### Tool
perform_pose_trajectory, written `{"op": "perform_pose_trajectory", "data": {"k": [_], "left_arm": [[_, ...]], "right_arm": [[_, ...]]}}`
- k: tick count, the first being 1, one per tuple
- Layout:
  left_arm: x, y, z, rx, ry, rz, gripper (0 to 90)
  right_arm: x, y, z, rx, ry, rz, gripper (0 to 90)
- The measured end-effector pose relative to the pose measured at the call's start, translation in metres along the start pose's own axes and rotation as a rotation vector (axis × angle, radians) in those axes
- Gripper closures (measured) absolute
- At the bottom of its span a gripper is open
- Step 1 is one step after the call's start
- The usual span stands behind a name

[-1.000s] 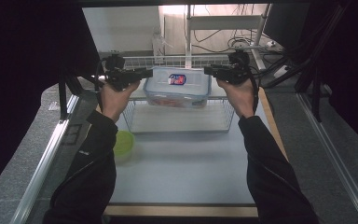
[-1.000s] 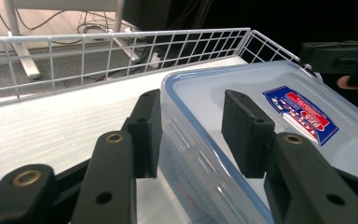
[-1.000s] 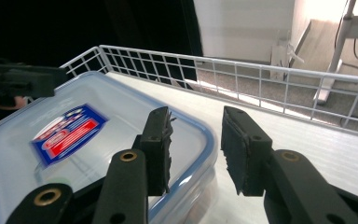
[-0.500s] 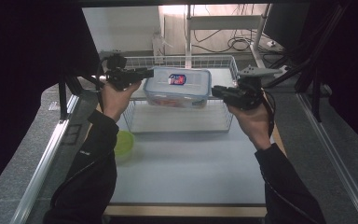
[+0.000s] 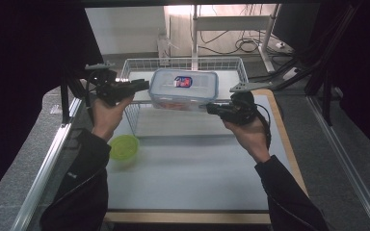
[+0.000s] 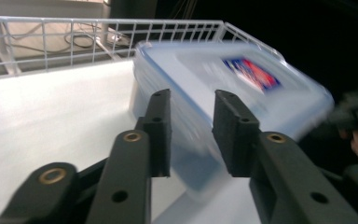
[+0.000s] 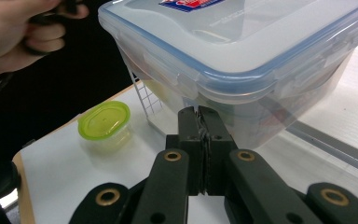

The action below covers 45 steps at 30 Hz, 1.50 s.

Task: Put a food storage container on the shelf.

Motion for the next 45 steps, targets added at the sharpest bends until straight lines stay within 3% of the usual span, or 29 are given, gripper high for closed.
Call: {"op": "perform_pose_trajectory", "data": {"k": [5,9,13,22,31,45], "left_arm": [[0.018,0.013,-0.018,0.031,-0.069,0.024,77.5],[0.03,0.001,-0.035,0.056,-0.122,0.072,78.6],[0.032,-0.017,-0.04,0.03,-0.137,0.094,78.3],[0.027,-0.042,-0.038,-0.007,-0.126,0.095,77.6],[0.02,-0.052,-0.031,-0.051,-0.115,0.109,77.9],[0.011,-0.065,-0.01,-0.142,-0.096,0.114,82.3]], "right_arm": [[-0.002,-0.003,-0.001,0.004,0.002,-0.003,89.2],[-0.003,-0.004,-0.004,0.01,0.001,-0.003,89.1],[-0.003,-0.006,-0.008,0.011,-0.008,-0.007,88.7],[0.0,-0.004,-0.026,0.041,-0.032,-0.017,88.0],[-0.007,-0.013,-0.046,0.074,-0.059,-0.038,88.3],[-0.015,-0.027,-0.06,0.122,-0.065,-0.055,88.1]]}}
Point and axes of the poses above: each handheld gripper's, and its own axes: y roughly backward along the jaws, x roughly out of its underside, z roughly to its left, the point moved 2 cm from there along -y, roughly forward along the jaws, and after that the axes turned 11 degrees about -x, right-handed, at the moved point
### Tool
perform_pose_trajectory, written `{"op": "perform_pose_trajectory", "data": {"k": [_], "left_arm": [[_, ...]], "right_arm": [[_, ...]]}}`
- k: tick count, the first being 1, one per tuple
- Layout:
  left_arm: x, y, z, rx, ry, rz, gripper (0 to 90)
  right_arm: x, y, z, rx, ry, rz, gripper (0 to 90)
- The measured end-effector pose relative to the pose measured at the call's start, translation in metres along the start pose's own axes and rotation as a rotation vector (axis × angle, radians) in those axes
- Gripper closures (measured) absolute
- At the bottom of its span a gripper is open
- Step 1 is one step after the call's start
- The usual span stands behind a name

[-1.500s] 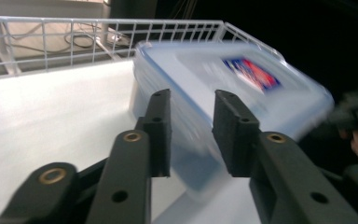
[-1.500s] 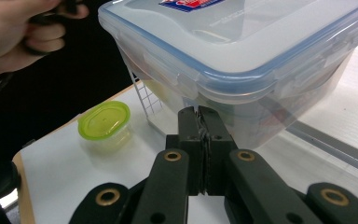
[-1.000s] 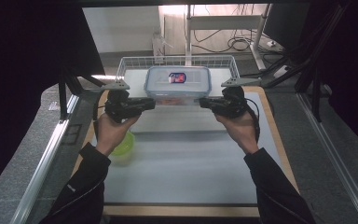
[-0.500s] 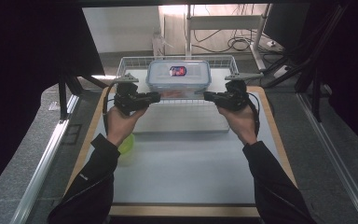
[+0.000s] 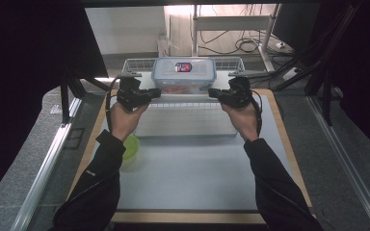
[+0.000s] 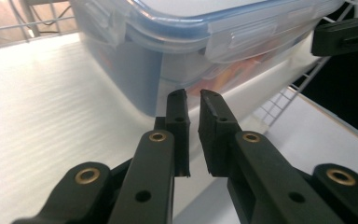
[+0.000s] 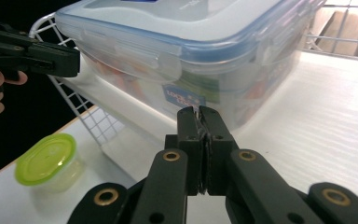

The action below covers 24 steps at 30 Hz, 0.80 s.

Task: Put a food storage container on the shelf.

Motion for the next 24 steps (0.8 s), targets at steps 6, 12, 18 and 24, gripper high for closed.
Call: {"op": "perform_pose_trajectory", "data": {"k": [6,12,18,24], "left_arm": [[0.007,0.002,-0.004,0.039,-0.019,-0.018,78.1],[0.02,0.015,-0.011,0.055,-0.066,-0.05,59.6],[0.036,0.029,-0.017,0.063,-0.098,-0.079,42.1],[0.055,0.04,-0.022,0.079,-0.107,-0.089,28.7]], "right_arm": [[0.003,0.003,-0.005,0.0,-0.009,-0.007,85.4],[0.01,0.013,0.002,-0.021,0.002,-0.012,74.4],[0.018,0.019,0.017,-0.013,0.061,0.017,57.1],[0.031,0.024,0.031,-0.018,0.108,0.044,41.5]]}}
Point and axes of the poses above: each handheld gripper's, and its own axes: y roughly backward along the jaws, x roughly out of its underside, z roughly to its left, the point moved 2 cm from there along -y, roughly forward along the jaws, and after that the axes turned 11 degrees about -x, right-handed, at the moved point
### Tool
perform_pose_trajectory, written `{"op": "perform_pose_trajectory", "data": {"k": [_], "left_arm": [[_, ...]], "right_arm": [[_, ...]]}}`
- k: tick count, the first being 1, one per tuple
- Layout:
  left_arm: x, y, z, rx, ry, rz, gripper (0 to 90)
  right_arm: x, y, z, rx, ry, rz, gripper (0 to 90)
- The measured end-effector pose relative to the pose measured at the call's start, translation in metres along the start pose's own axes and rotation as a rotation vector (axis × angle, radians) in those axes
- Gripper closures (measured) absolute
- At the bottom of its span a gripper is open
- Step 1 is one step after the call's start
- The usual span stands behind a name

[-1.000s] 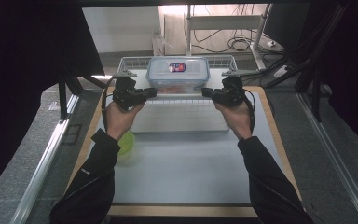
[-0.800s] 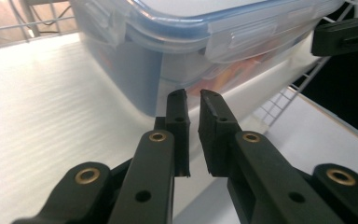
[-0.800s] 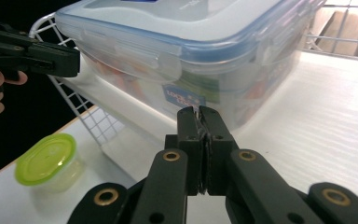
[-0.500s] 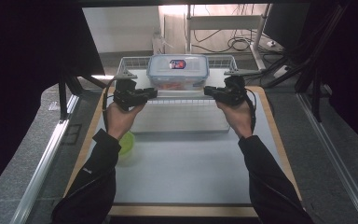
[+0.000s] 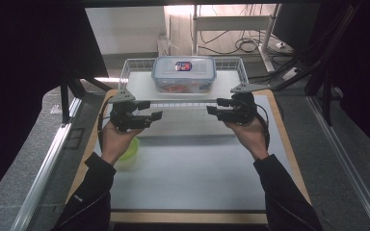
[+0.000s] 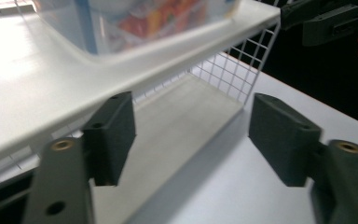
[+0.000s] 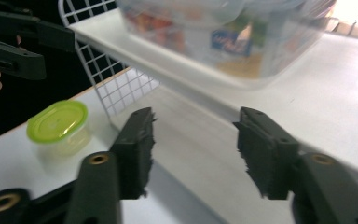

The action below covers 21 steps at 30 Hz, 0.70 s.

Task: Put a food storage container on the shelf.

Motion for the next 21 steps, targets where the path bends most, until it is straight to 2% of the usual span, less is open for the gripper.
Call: {"op": "perform_pose_trajectory", "data": {"k": [7,14,18,21], "left_arm": [[0.021,0.015,-0.011,-0.011,-0.011,-0.007,14.8],[0.046,0.026,-0.024,-0.017,-0.041,0.025,8.9],[0.064,0.029,-0.032,-0.019,-0.054,0.042,5.7],[0.073,0.032,-0.034,-0.043,-0.081,0.063,3.8]], "right_arm": [[0.015,0.006,0.01,-0.004,0.037,0.023,25.5],[0.035,0.016,0.019,-0.015,0.046,0.0,12.9],[0.049,0.018,0.024,-0.007,0.056,0.025,8.7],[0.06,0.02,0.026,-0.014,0.06,0.044,6.4]]}}
Point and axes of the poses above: each handheld gripper's, and its own axes: y roughly backward along the jaws, x roughly out of its underside, z roughly to its left, the point moved 2 cm from there along -y, roughly forward along the jaws, and after that the axes turned 11 degrees about -x, right-handed, at the moved point
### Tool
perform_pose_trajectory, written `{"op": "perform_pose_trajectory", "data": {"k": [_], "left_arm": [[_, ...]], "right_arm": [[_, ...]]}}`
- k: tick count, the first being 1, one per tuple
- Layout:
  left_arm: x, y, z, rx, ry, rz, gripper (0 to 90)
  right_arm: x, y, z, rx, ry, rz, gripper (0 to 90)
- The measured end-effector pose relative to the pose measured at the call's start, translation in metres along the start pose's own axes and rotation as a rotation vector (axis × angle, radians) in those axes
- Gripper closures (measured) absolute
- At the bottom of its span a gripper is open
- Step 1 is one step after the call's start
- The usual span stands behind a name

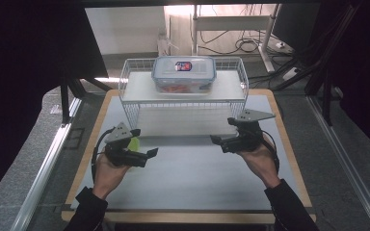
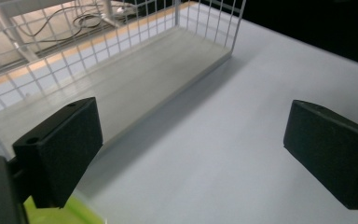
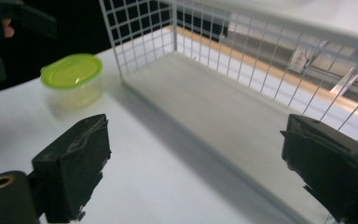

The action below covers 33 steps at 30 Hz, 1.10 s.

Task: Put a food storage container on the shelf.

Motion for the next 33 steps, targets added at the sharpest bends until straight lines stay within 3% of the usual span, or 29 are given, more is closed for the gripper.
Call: {"op": "perform_pose_trajectory", "data": {"k": [4,6,11,17,21,28,33], "left_arm": [[0.012,0.005,-0.002,0.018,0.013,-0.011,4.0],[0.019,0.007,-0.005,0.016,-0.003,-0.015,3.8],[0.034,0.009,-0.01,0.041,-0.009,-0.031,2.0],[0.055,0.018,-0.012,0.017,0.012,-0.037,0.7],[0.068,0.025,-0.014,-0.006,0.01,-0.045,0.6],[0.086,0.022,-0.016,-0.032,0.017,0.007,1.1],[0.09,0.015,-0.018,-0.026,0.012,0.038,1.2]], "right_arm": [[0.016,0.005,0.004,0.008,0.018,0.005,4.8],[0.025,0.007,0.005,0.017,0.029,0.022,4.4],[0.043,0.013,0.005,0.026,-0.008,0.021,2.8],[0.055,0.017,0.013,0.005,-0.021,-0.006,1.7],[0.065,0.013,0.019,-0.01,-0.027,0.009,1.4],[0.083,0.007,0.027,-0.009,-0.013,0.061,1.5],[0.097,0.004,0.026,-0.017,-0.018,0.106,1.6]]}}
Point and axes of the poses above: each handheld gripper's, and its own axes: y roughly backward along the jaws, x roughly out of its underside, z roughly to its left, the point moved 2 cm from there along -y, roughly forward along the jaws, and after that the axes turned 11 degrees about -x, right-handed, at the moved point
